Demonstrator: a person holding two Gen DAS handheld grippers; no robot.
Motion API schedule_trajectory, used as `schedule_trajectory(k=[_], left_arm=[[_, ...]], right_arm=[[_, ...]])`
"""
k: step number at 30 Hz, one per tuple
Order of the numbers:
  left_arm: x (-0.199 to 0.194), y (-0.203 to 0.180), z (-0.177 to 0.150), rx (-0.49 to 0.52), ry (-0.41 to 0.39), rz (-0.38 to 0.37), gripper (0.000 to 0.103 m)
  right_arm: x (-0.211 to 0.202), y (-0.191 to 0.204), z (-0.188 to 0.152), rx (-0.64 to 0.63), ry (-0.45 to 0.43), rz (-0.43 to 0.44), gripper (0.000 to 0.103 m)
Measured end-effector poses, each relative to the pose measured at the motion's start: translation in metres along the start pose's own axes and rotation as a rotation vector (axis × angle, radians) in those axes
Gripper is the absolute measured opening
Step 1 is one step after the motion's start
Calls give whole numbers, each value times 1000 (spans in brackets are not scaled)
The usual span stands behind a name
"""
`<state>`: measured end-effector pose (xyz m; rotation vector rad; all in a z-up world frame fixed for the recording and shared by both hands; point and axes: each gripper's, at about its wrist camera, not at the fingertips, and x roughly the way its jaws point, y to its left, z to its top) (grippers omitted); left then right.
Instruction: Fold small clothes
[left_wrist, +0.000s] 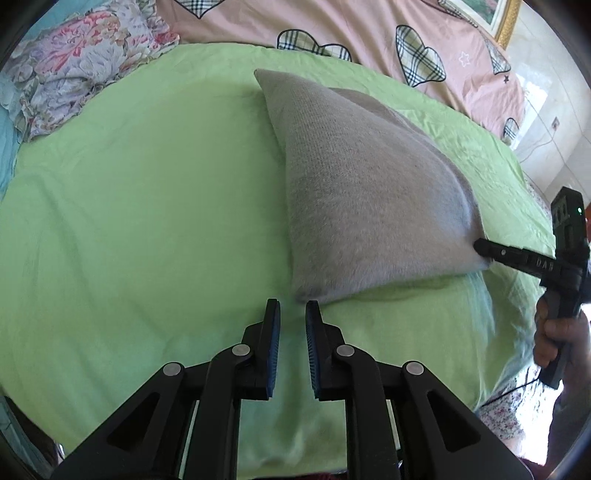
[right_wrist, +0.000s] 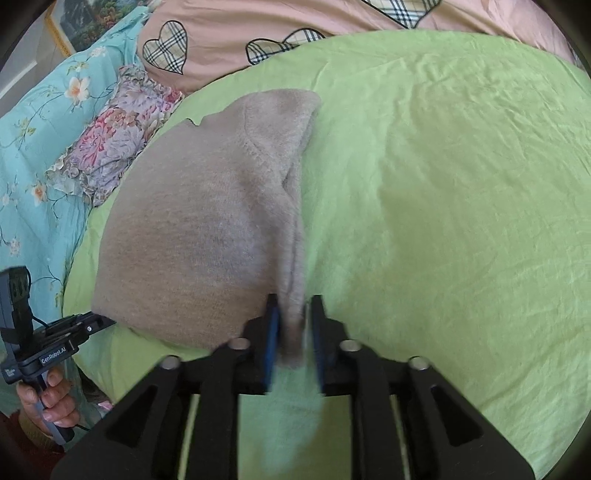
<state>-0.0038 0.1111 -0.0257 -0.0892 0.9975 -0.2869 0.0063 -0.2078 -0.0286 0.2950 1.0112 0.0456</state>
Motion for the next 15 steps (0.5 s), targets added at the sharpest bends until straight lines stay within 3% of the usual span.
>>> schedule_trajectory(k=[4,7,10,14,15], left_arm=[[-25,7,5,18,-39,-55,14],[-33,0,26,24,-96,-89,14],[-28,-13,50,35,-123,-125,14],[-8,-30,76,60,-112,-141,15],[-6,-32,80,59,-109,-140,15]], right_arm=[[-23,-11,12,73,-29,79,29],[-24,-12,43,116,-85,148,34],[-2,-11,75,149,-112,190,37],[53,-15,106,249,-9,259,37],[62,-12,111,242,5,268,22]])
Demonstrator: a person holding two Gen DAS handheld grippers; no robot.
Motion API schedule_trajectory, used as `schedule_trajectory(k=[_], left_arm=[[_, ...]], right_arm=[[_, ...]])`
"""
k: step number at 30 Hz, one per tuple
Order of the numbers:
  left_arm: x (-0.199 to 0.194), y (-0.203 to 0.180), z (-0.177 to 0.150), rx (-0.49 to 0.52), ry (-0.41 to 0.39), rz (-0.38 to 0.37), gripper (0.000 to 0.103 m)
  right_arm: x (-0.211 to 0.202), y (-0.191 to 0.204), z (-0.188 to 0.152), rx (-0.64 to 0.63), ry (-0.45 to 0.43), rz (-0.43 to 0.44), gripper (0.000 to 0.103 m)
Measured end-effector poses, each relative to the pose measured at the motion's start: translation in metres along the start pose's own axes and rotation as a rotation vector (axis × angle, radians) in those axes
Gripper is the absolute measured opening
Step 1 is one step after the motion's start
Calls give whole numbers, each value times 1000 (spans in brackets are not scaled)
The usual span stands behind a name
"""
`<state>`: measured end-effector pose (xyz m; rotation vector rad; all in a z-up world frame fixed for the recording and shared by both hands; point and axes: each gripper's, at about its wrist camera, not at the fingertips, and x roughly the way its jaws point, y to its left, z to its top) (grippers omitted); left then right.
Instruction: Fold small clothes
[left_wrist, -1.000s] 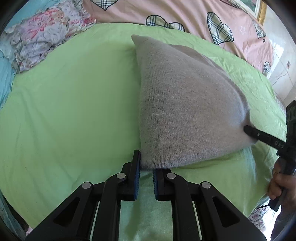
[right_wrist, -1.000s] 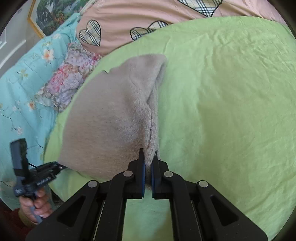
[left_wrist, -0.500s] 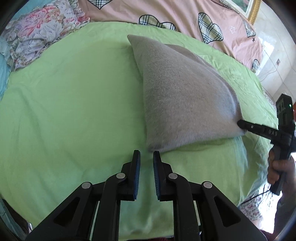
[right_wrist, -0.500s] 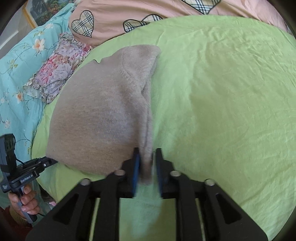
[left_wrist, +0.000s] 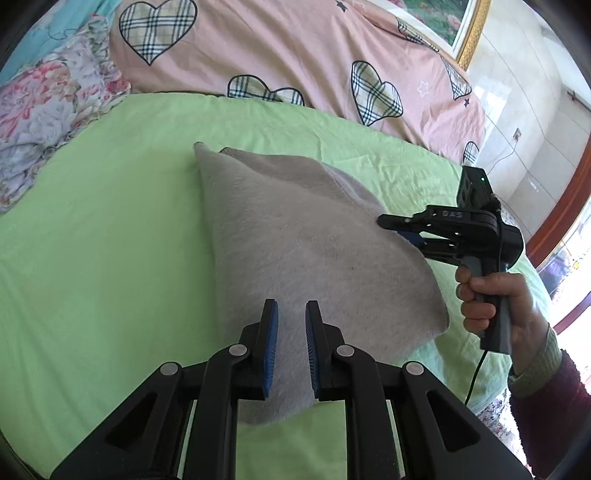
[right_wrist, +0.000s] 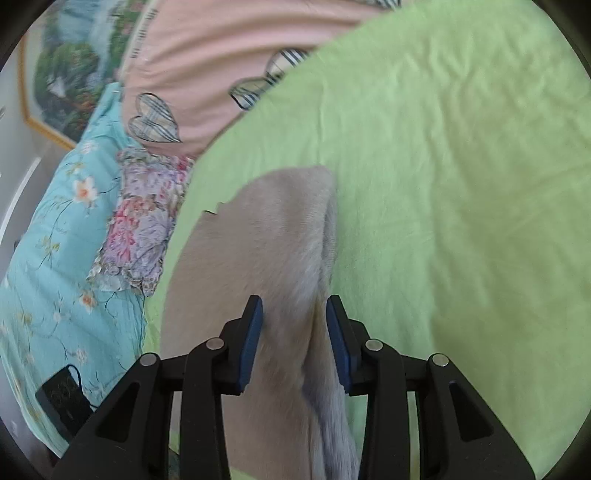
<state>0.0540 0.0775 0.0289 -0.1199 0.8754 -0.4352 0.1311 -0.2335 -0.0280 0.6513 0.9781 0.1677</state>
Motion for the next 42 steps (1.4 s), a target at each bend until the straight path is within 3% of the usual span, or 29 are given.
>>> schedule_trajectory(k=[1,3,7,9,12,16,19,23,26,31,37,42], left_arm=[[2,-1,3,3,1,-4,15],[8,-4,10,11,0,-5,16],[18,-2,20,4,4,-4,16],[16,0,20,-2,-5,-2,16],[11,2,19,-23,-23,-26,16],[18,0,17,-21,-15,-29,16],[37,3,10,-11,21,10,12],[54,8,1,-4,15,23,10],[54,4,-1,19,4,40,10],[38,8,-5,-27,-7,0,9],[9,0,-33,11,7,-25,10],[15,4,-57,15,59,5,10]], right_arm=[[2,5,4,-30,-13,-15,13],[-1,15,10,-111,-63,-98,9],[5,5,17,-82,-64,-188,9],[-9,7,12,-93,-114,-249,14],[-38,44,-12,-189,-183,-167,14],[-31,80,-49,-302,-100,-130,15],[-7,68,-55,-313,-60,-250,15],[11,36,-45,-260,-44,-245,0],[11,35,-43,-261,-38,-241,0],[-2,38,-53,-252,-65,-218,0],[-33,58,-91,-311,-76,-172,4],[-39,45,-130,-306,-30,-246,4]])
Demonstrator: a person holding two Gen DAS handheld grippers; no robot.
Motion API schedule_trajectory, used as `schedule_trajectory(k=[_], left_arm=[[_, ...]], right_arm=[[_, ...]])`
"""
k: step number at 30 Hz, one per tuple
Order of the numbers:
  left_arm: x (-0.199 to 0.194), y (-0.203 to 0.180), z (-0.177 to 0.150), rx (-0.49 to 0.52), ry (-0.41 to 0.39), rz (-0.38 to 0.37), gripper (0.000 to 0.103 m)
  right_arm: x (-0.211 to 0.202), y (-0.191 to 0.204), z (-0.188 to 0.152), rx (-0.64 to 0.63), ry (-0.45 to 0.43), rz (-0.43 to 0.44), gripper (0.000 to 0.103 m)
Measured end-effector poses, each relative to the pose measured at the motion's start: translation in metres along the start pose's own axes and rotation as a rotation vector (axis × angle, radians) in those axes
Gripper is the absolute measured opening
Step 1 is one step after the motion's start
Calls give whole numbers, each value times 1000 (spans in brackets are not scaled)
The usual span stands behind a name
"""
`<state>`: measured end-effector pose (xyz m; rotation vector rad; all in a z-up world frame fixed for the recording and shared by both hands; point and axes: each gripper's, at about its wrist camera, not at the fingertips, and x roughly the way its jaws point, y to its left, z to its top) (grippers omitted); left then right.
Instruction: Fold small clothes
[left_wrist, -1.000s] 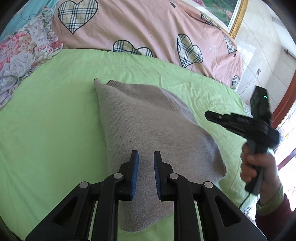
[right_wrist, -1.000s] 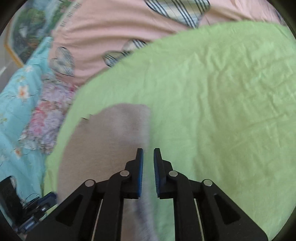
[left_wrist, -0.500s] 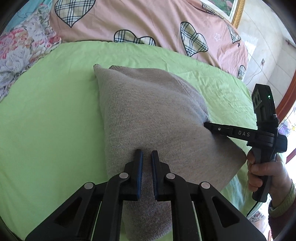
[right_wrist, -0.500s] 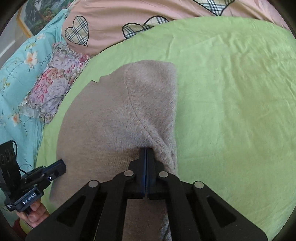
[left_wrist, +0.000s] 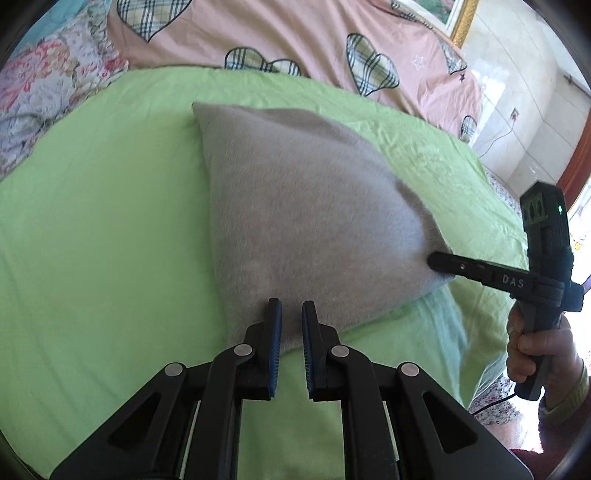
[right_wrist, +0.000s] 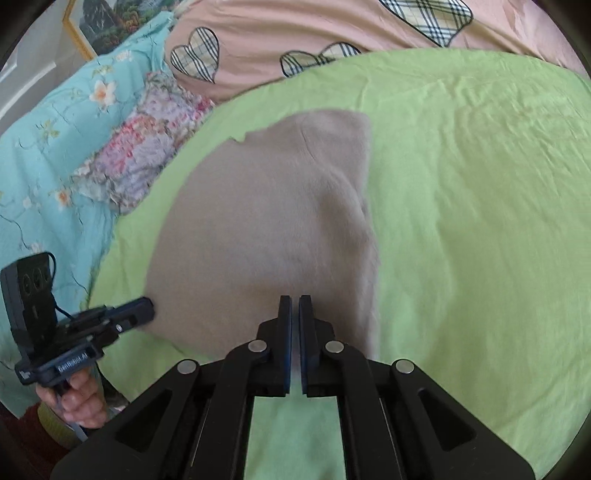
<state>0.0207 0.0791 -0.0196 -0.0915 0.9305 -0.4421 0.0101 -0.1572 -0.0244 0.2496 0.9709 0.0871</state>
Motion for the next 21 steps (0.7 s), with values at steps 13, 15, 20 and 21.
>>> schedule_trajectory(k=[13,15,20,21], left_arm=[[7,-11,-12,34,-18,80,10],[4,-13,-14,33,-17,85,10],[-7,-9,-18,11,-7,80,10],[-9,-9,-20,8,-4,83,11]], right_arm=[[2,-15,-20,60,-38,2,1],[2,-15,-20,64,-39,-1,1],[-8,-11,-26,72,-43,-10,4],[-12,-7,-29,64,-42,-22,4]])
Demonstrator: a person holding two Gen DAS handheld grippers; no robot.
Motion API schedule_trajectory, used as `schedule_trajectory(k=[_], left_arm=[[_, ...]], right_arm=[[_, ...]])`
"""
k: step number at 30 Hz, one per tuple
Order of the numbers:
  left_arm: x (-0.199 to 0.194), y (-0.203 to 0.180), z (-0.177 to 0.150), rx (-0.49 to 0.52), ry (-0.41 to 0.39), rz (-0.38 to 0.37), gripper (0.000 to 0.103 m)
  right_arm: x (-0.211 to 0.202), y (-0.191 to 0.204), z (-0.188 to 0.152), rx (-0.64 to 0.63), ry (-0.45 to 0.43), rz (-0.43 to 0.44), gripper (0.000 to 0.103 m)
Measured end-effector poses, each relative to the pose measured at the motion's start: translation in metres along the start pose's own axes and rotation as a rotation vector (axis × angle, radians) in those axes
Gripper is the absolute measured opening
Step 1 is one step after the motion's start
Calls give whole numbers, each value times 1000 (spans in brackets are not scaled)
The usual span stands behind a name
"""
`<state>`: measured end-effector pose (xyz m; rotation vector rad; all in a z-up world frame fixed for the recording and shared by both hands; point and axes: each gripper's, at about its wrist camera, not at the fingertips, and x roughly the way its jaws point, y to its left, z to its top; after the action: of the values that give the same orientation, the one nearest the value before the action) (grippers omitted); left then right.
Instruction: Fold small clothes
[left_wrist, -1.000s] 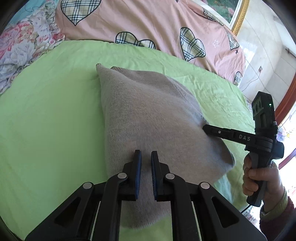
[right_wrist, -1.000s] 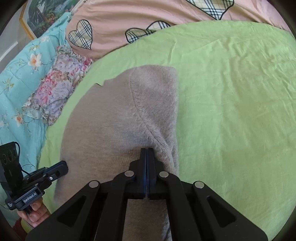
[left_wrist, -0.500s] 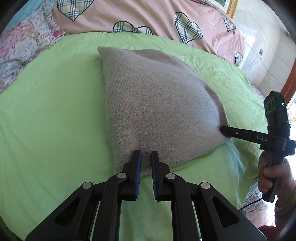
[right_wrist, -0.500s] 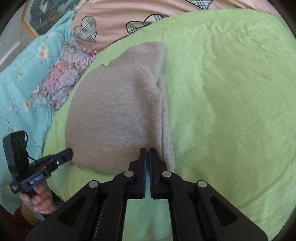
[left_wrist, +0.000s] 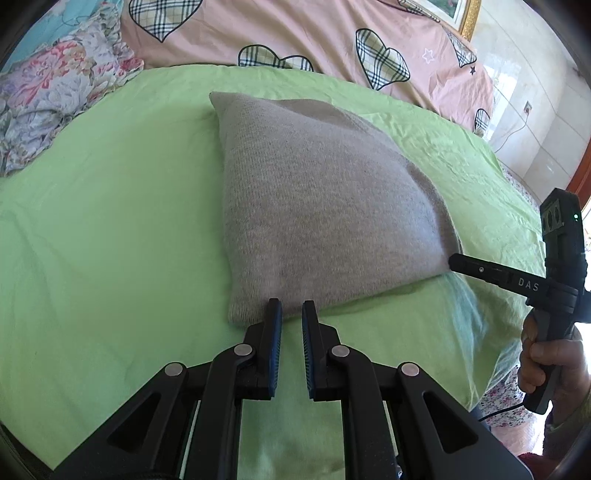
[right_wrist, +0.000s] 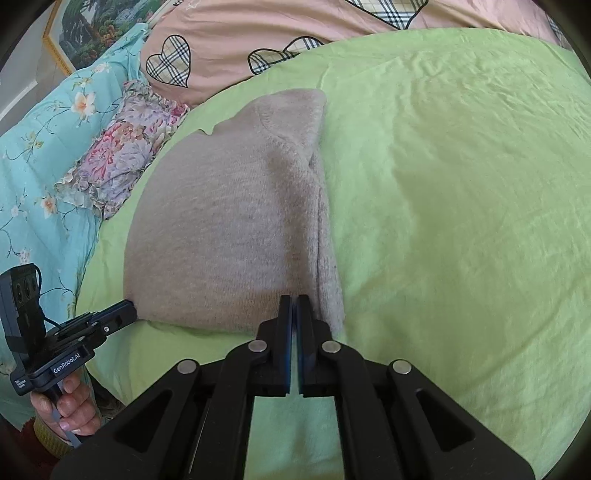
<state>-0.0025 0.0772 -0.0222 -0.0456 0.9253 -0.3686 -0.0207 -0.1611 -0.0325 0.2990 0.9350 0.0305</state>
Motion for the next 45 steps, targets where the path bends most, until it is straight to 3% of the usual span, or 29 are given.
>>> schedule_trajectory(k=[4,6,8,10,11,12,16,19,27,32,45], left_arm=[[-12,0,-11,-12,12,40,21],[-19,-1,-16,-20,9,56,31],[-24,-4,-21,-30,10,84,49],[-28,-7,-26,-32,9,105,55],[-29,-9,-29,-29,10,118,55],[-30,-10,-30,-24,10,124,56],[-36,-16,-34,4,0,143,63],[-40,-18,-36,8,-8,169,84],[-45,-8,-38,-44,6,239,84],[-42,-8,-40,-20,45,304,84],[-30,-22,-20,57,46,315,86]], right_arm=[[-15,13,-10,-22,-6,-4,4],[-22,19,-16,-31,-5,6,4],[-27,23,-22,-37,-1,8,7],[-33,24,-29,-36,-5,3,27],[-36,25,-32,-30,-8,-4,49],[-39,26,-37,-24,-16,-9,58],[-48,33,-50,-38,-14,-5,58],[-50,38,-56,-54,-13,-21,64],[-49,44,-51,-99,-16,-35,78],[-41,44,-46,-101,-6,-19,83],[-33,39,-33,-105,-6,-27,88]])
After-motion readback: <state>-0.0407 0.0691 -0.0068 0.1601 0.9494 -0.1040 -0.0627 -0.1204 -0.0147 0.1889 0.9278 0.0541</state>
